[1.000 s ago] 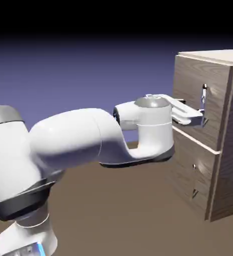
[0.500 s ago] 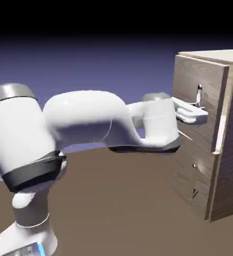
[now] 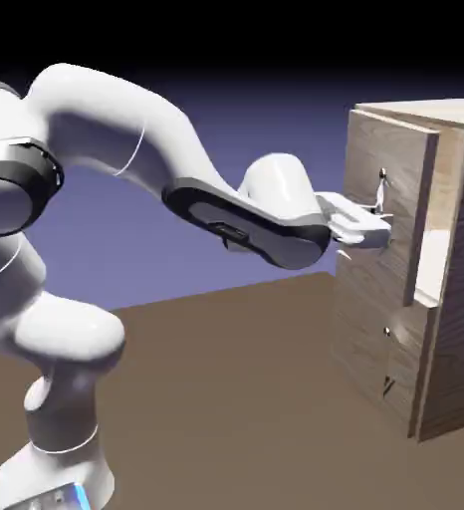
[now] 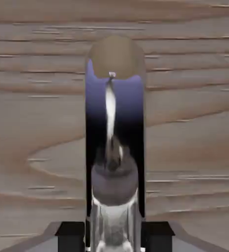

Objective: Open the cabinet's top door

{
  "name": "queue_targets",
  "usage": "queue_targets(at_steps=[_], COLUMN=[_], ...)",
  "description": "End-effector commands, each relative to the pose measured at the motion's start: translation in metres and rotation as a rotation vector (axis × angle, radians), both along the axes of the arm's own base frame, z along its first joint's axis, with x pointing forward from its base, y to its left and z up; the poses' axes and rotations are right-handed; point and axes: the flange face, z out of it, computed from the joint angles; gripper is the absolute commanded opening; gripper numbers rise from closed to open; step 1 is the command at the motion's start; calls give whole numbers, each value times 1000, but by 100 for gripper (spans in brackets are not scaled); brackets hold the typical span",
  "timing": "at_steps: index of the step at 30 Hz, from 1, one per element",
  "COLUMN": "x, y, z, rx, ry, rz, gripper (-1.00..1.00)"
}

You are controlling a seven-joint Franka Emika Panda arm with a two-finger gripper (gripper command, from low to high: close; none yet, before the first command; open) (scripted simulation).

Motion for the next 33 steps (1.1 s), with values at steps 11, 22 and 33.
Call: queue_targets(at_steps=[11,22,33], x=[-4,-20,-54], y=[3,19,63], z=[1,0,0], rx=[-2,2,2], ry=[-4,0,0], rz=[-16,-101,-304], gripper=[-100,-100,-100])
